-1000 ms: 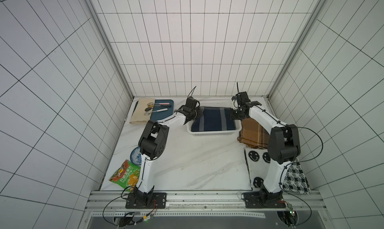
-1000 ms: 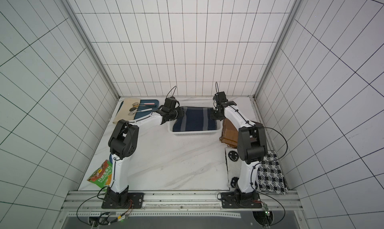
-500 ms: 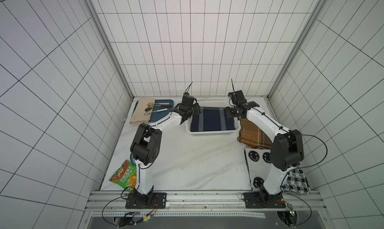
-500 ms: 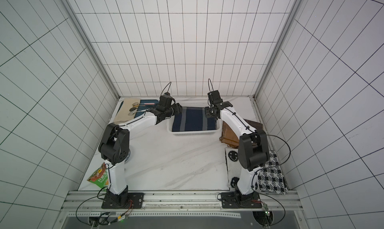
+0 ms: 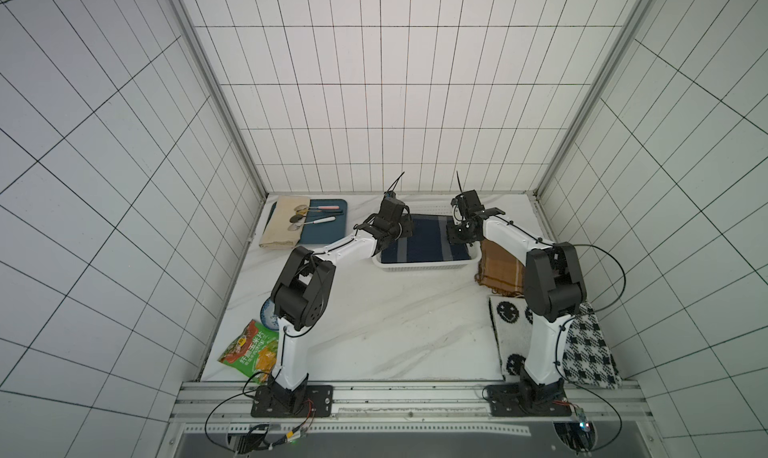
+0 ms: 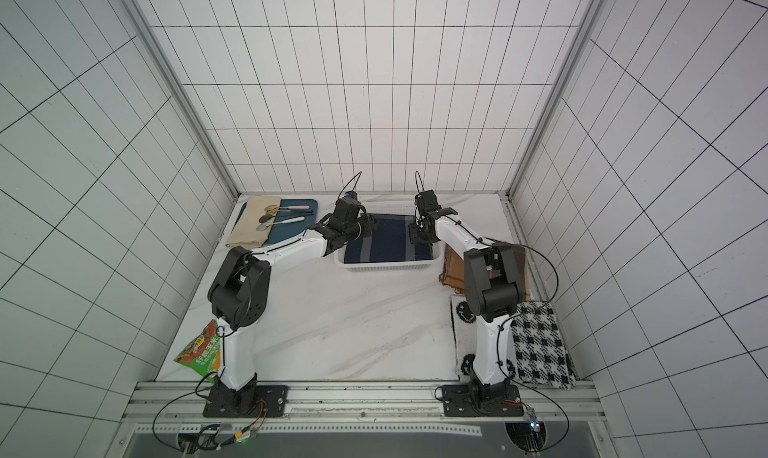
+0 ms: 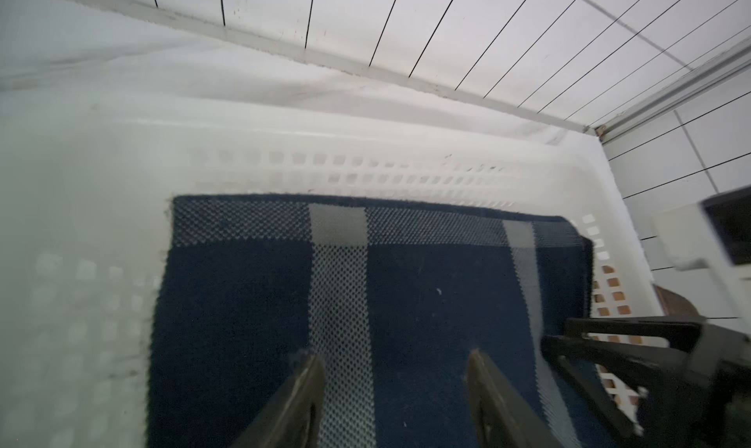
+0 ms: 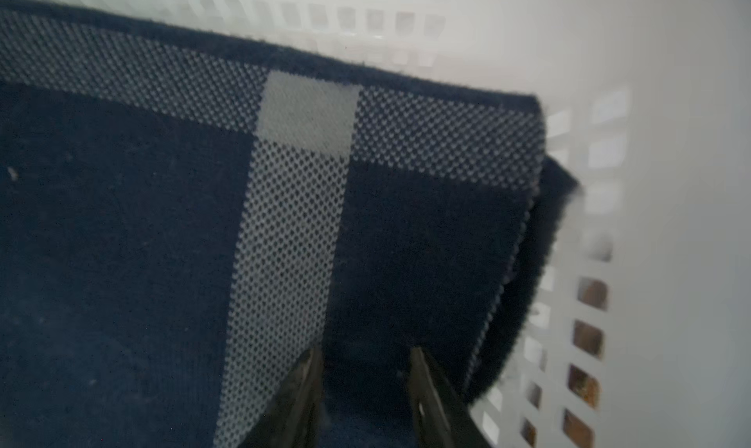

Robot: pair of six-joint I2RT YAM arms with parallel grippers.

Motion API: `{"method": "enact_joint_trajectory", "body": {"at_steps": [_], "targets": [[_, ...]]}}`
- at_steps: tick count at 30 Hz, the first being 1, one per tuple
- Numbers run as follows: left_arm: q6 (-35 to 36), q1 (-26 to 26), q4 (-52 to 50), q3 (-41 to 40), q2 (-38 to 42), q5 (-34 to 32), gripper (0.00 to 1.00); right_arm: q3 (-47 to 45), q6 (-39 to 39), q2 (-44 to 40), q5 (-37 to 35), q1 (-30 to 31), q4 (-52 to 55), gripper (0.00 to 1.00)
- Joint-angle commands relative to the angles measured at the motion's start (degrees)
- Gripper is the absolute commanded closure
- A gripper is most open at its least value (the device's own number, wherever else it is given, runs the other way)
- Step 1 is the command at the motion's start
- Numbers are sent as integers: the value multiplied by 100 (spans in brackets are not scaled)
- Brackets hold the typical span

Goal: Put the folded scarf in the basket
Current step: Place the scarf in the basket, then move the scarf to the center of the board.

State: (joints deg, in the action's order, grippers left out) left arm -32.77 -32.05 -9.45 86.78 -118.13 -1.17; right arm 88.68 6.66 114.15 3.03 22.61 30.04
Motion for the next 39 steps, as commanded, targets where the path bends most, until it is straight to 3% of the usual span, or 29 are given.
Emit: {"method": "enact_joint_trajectory", "body": {"at_steps": [1, 5, 11, 19, 25, 31, 36, 39], "targets": [[-97, 209, -49, 5, -222, 133, 41, -197, 101, -547, 108, 52, 135, 62], [58, 235, -153, -65, 163, -51, 42, -1010, 226, -1630, -160, 249, -36, 60], [-40, -157, -119, -420, 1159, -34, 40, -2257, 439, -3008, -918, 869, 423, 60], [-305, -916, 333, -2508, 3568, -101, 39, -3781, 1746, -4580, -1905, 2329, 886, 56], [-790, -1079, 421, -4234, 5081, 409, 38, -4274, 2673, -4349, -2930, 2807, 1448, 50], [-570, -1286, 602, -5521, 6068, 2, 38, -4330, 3280, -4118, -4042, 2763, 1798, 46], [-529, -1286, 964, -6130, 5992, 50, 38, -4180, 3353, -3500, -3784, 2299, 1887, 44], [-427, -1308, 157, -5772, 5951, 99, 38, -4218, 3300, -3249, -3479, 1816, 1738, 43]]}}
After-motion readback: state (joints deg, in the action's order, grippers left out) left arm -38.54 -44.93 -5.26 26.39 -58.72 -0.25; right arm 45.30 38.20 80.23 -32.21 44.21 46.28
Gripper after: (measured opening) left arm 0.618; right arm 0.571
